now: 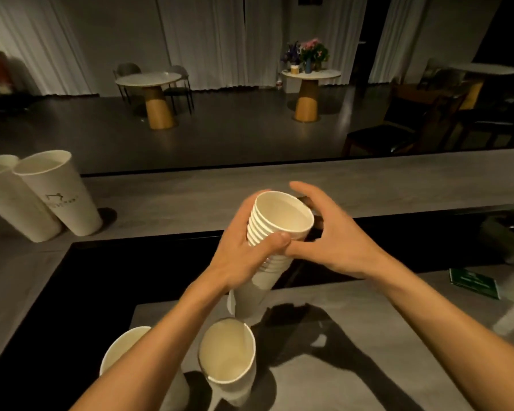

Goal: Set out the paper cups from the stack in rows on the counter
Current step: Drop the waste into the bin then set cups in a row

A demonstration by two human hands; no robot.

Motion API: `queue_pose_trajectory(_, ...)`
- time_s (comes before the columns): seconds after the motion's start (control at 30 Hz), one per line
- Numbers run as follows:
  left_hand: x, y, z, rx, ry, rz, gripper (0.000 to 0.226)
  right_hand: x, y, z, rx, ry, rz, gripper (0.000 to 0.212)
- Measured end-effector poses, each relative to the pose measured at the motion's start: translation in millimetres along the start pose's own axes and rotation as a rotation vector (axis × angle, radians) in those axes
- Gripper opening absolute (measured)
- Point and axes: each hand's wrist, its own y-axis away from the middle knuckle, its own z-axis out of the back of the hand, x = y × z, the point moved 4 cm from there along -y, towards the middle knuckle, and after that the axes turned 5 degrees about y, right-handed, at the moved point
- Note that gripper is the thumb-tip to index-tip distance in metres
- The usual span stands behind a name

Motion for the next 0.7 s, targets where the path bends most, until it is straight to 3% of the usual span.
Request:
queue_pose_trajectory(0.03,-2,-2,13,-0.069,0.01,-0.031,0.079,9,-8,-5,0.042,-0.055,0.028,0.084)
queue_pose_trajectory(0.13,-8,-8,53,-0.192,0.032,-0.091,0.086,31,-27,-17,0.129,-0.307,0.049,0.035)
queue_pose_trajectory(0.2,-13,-8,78,-0.208,0.017,-0.107,0.083,40,-45,-28,0.107,-0.288,0.108,0.012)
queue_pose_trajectory(0.4,-19,3,144,-0.211,-0.009,-0.094,0.079,70,-94,-75,0.085,-0.195,0.291,0.002)
queue_pose_trajectory(0.57,-19,12,194,-0.252,-0.096,-0.078,0.066,90,-123,-117,0.089,-0.329,0.327,0.008)
queue_pose_trajectory(0.7,-7,16,226,-0.288,-0.053,-0.016,0.071,109,-147,-145,0.029,-0.291,0.37,0.007)
